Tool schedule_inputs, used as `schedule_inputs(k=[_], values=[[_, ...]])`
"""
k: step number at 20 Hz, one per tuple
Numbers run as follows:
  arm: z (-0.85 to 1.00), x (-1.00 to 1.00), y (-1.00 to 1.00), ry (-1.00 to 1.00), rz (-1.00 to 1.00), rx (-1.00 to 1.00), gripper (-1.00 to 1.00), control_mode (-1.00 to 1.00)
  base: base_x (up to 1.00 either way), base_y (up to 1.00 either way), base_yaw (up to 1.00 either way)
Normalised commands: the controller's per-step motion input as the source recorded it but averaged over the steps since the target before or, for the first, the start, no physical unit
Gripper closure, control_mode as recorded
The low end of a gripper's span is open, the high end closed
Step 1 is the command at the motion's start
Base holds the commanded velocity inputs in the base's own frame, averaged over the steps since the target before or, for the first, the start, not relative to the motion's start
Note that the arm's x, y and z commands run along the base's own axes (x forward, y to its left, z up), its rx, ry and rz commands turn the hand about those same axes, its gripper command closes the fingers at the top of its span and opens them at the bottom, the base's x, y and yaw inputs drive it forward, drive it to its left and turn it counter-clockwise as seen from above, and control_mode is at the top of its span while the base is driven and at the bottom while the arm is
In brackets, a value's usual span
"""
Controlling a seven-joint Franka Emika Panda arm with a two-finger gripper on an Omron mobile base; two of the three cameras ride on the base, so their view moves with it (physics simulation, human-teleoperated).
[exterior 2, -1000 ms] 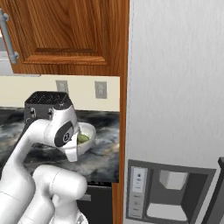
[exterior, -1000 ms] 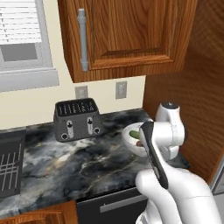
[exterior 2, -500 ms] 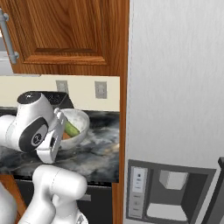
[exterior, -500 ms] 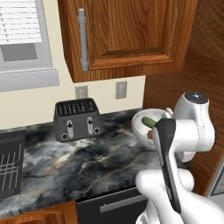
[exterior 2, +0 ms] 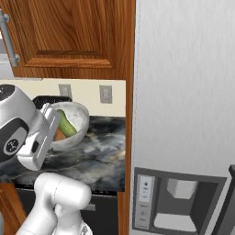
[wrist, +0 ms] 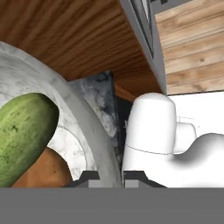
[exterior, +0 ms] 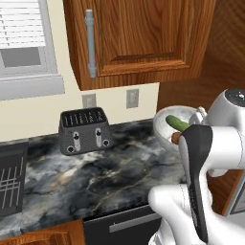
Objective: Place the bowl with the potato and cucumber on the top shelf of the fridge. Place the bowl with the chicken drumstick and steak on the second highest shelf of the fridge.
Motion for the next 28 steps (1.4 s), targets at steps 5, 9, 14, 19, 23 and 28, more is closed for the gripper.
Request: schedule_inputs(k=[5,9,14,19,23,28], values=[[0.00,0.00,0.00,0.00,0.00,0.00,1.00,1.00,-0.55,-0.04,0.00],[0.00,0.00,0.00,0.00,0.00,0.00,1.00,1.00,-1.00,-0.60,0.00],[0.00,0.00,0.00,0.00,0.00,0.00,1.00,1.00,-0.88,-1.00,-0.07],[0.00,0.00,0.00,0.00,0.00,0.00,1.00,1.00,-0.16,-1.00,-0.16],[0.00,0.00,0.00,0.00,0.00,0.00,1.00,1.00,0.34,-1.00,-0.07],[0.00,0.00,0.00,0.00,0.00,0.00,1.00,1.00,0.44,-0.78,0.01]])
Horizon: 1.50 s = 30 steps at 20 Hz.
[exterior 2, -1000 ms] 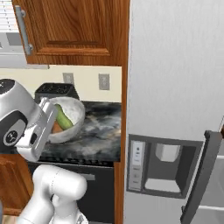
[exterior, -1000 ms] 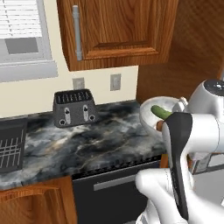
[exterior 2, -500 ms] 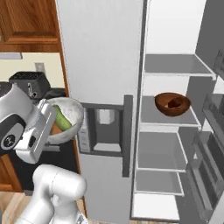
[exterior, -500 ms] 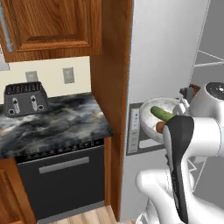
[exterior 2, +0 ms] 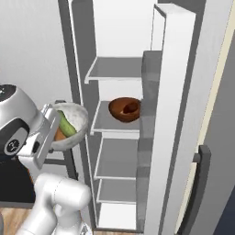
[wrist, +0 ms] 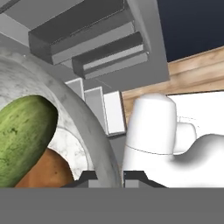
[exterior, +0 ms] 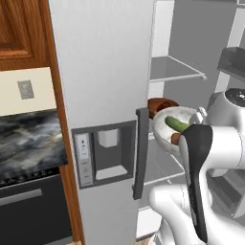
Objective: Place the bowl with the potato and cucumber on the top shelf of the fridge. Place the bowl with the chicken drumstick and steak on the second highest shelf of the fridge.
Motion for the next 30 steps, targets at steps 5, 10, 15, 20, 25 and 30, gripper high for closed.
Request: schedule_inputs(k=[5,10,15,20,25,30], values=[[0.00,0.00,0.00,0.00,0.00,0.00,1.00,1.00,0.38,-0.36,0.06],[0.00,0.00,0.00,0.00,0.00,0.00,1.00,1.00,0.52,-0.41,0.00],[0.00,0.00,0.00,0.00,0.00,0.00,1.00,1.00,0.57,-0.41,0.00],[0.05,0.13,0.00,-0.01,0.00,-0.01,1.00,-1.00,0.53,-0.07,0.00],[0.49,0.37,0.00,-0.15,0.02,-0.07,1.00,-1.00,0.00,0.00,0.00],[0.56,0.43,0.00,-0.21,0.02,-0.10,1.00,-1.00,0.00,0.00,0.00]])
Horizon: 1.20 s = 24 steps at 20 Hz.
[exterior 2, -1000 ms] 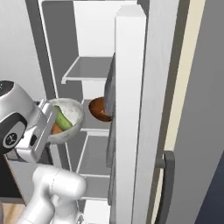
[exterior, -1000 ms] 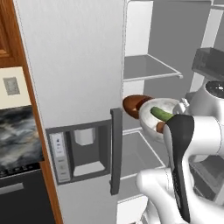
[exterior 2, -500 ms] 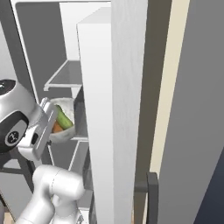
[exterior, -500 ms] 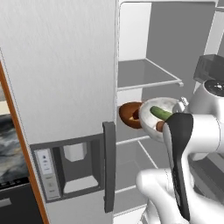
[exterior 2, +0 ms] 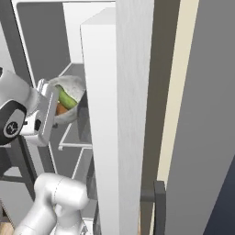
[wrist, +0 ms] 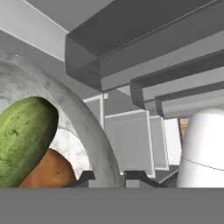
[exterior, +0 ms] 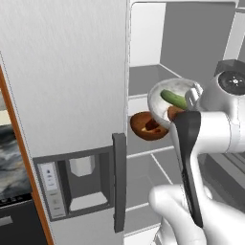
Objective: Place the bowl with the potato and cucumber on the top shelf of the fridge. Place the bowl with the chicken drumstick and steak on the second highest shelf of the fridge.
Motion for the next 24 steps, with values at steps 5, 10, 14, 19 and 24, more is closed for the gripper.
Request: schedule_inputs(k=[5,10,14,19,24], values=[[0.48,0.84,0.00,-0.12,0.00,-0.01,1.00,-1.00,0.00,0.00,0.00],[0.44,0.73,-0.05,-0.02,0.06,0.04,1.00,-1.00,0.00,0.00,0.00],[0.19,0.35,-0.01,0.00,0.04,0.00,1.00,-1.00,0.00,0.00,0.00],[-0.07,0.43,0.00,0.00,0.00,-0.02,1.00,-1.00,0.00,0.00,0.00],[-0.22,0.56,0.00,0.00,-0.02,0.00,1.00,-1.00,0.00,0.00,0.00]])
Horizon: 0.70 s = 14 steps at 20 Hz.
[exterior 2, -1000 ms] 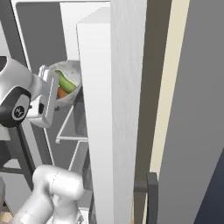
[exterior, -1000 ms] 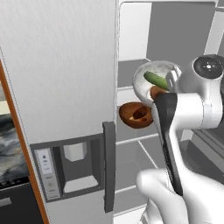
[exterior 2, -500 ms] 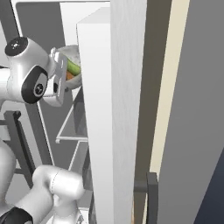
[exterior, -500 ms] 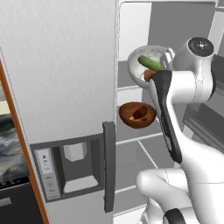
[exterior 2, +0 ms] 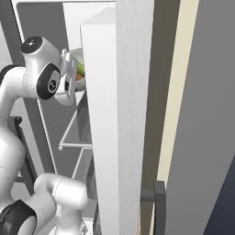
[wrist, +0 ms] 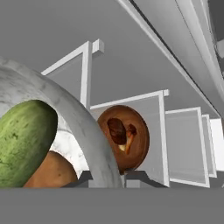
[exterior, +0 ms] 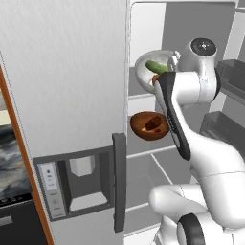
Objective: Place the bowl with the potato and cucumber on the top shelf of the fridge. Place the bowl with the chicken drumstick and steak on the second highest shelf of the fridge.
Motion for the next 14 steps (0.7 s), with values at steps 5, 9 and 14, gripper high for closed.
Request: schedule_inputs(k=[5,9,14], values=[[-0.15,0.53,0.00,0.00,-0.01,0.00,1.00,-1.00,0.00,0.00,0.00],[0.00,0.45,-0.15,0.00,0.00,0.03,1.00,-1.00,0.00,0.00,0.00],[0.01,0.42,-0.17,0.00,0.00,0.08,1.00,-1.00,0.00,0.00,0.00]])
